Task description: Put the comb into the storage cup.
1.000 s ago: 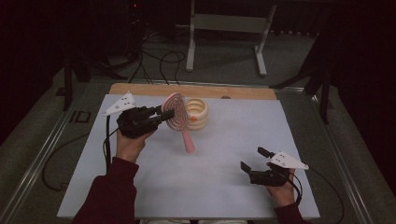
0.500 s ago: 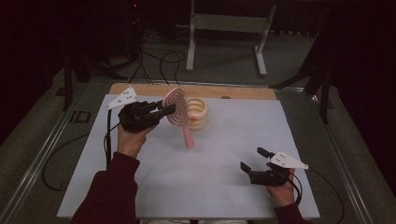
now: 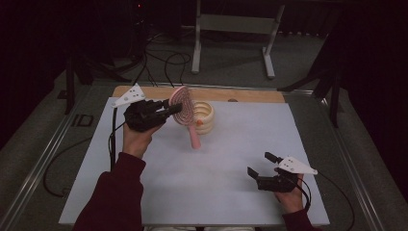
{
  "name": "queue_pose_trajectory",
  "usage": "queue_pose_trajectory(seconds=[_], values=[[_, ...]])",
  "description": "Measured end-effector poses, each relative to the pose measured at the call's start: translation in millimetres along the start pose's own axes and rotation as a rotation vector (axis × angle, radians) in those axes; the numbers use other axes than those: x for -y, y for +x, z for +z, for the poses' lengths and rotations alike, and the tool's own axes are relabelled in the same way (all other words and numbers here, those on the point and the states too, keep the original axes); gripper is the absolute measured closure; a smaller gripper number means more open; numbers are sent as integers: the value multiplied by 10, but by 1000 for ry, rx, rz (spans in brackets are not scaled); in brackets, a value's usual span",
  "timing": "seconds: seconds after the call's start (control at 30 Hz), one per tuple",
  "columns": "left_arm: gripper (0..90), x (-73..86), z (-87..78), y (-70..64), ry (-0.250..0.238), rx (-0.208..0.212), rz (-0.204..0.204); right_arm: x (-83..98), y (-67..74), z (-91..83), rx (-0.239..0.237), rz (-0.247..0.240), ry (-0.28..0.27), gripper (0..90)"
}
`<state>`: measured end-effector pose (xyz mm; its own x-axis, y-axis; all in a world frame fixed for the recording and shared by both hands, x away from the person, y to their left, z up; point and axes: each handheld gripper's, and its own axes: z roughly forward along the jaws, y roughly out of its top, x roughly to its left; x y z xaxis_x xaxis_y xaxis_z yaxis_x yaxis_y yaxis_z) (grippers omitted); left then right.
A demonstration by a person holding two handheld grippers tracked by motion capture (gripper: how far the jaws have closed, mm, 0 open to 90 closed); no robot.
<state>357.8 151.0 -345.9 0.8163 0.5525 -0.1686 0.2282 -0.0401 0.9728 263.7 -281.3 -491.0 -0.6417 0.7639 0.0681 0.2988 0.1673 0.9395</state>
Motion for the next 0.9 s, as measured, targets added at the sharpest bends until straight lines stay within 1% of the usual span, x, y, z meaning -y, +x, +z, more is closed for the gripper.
queue_pose_trajectory(seconds=[0.27, 0.9], values=[[681, -19, 38, 27, 2, -5, -1, 3, 9, 3, -5, 1, 6, 80], [681, -63, 79, 109, -1, -32, -8, 14, 2, 8, -8, 2, 5, 80]])
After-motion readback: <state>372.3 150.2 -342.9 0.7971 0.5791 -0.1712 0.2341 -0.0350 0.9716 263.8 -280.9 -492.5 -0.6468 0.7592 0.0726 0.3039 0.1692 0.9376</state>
